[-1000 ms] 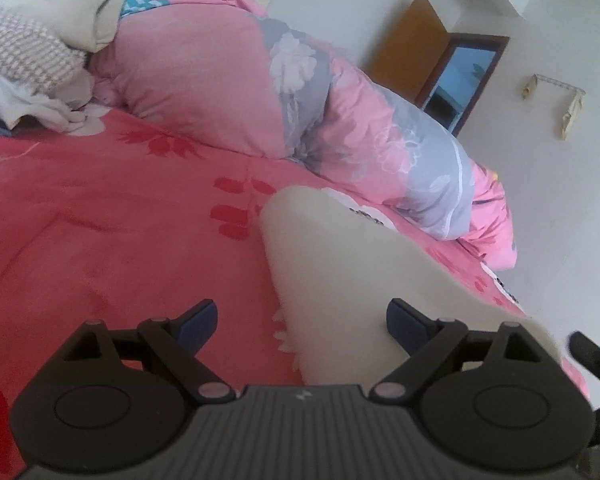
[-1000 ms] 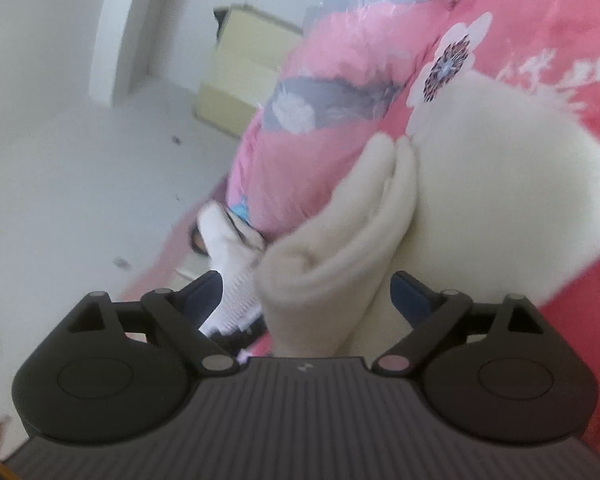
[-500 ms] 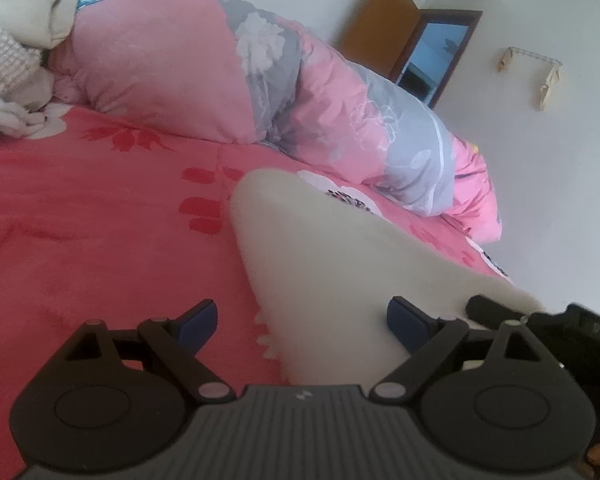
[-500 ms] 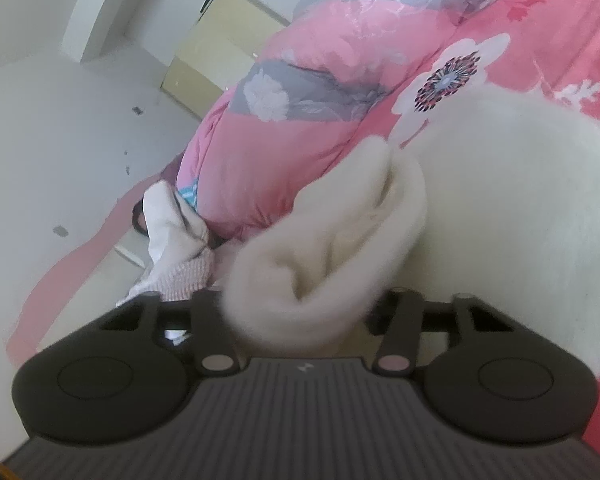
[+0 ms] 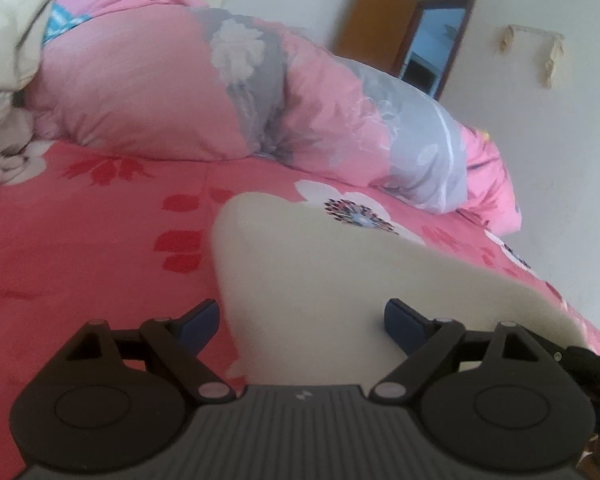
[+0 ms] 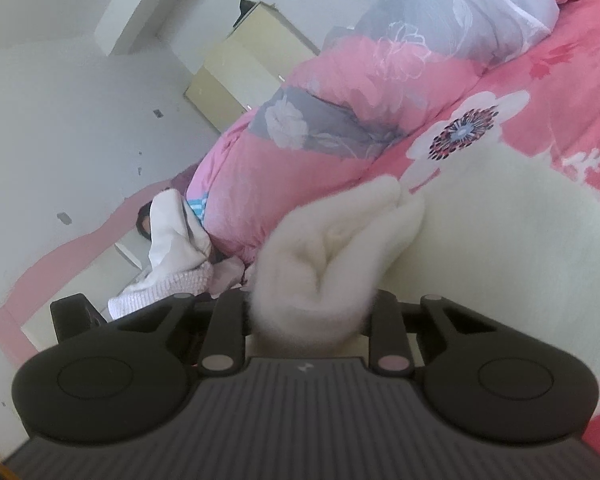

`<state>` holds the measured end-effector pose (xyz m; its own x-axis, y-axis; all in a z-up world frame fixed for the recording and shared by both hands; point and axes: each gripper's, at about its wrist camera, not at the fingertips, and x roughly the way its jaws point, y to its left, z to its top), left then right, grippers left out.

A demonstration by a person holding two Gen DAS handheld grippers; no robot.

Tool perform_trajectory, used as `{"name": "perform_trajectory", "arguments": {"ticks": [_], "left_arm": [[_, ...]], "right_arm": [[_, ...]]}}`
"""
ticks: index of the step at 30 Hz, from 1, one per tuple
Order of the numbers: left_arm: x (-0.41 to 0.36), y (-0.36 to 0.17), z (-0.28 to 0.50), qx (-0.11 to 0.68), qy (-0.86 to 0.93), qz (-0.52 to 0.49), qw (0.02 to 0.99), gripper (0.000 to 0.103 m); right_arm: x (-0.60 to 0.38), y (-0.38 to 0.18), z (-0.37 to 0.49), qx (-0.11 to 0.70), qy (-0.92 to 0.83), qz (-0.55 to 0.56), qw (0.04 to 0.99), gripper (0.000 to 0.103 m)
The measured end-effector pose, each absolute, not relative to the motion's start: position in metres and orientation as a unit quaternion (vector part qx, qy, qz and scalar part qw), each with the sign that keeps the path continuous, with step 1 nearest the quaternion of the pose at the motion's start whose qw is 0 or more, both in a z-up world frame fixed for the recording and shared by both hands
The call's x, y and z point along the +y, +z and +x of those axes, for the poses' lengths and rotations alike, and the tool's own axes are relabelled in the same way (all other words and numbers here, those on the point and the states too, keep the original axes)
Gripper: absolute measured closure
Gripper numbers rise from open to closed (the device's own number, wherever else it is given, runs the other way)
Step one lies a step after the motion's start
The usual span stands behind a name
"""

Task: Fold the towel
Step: 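Hold the fleece corner closed in the right tool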

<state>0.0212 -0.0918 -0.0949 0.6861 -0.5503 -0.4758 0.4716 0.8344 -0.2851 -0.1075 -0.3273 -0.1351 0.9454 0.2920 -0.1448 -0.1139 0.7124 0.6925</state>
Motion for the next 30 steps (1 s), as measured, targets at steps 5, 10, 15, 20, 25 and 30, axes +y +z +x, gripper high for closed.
{"name": "perform_trajectory", "arguments": {"ticks": [5, 10, 15, 20, 25, 30], "left_arm": [[-0.113, -0.089, 0.018, 0.276, -0.283, -0.043, 0.917, 0.013], [-0.130, -0.085, 0.014, 0.269, -0.282, -0.017, 0.921, 0.013], [-0.144, -0.081, 0.012, 0.270, -0.285, 0.001, 0.920, 0.013], [-0.161, -0.078, 0.008, 0.268, -0.288, 0.023, 0.919, 0.013], [-0.176, -0.076, 0.003, 0.265, -0.286, 0.044, 0.920, 0.013], [-0.186, -0.075, 0.002, 0.264, -0.289, 0.057, 0.919, 0.013]], "right_arm": [[-0.337, -0.135, -0.113, 0.109, 0.102, 0.364, 0.919, 0.081], [-0.348, -0.137, -0.117, 0.099, 0.093, 0.372, 0.918, 0.081], [-0.356, -0.136, -0.122, 0.089, 0.084, 0.374, 0.919, 0.081], [-0.366, -0.137, -0.127, 0.081, 0.072, 0.378, 0.919, 0.082], [-0.376, -0.140, -0.130, 0.078, 0.060, 0.388, 0.916, 0.082], [-0.381, -0.142, -0.133, 0.075, 0.054, 0.392, 0.915, 0.082]]}}
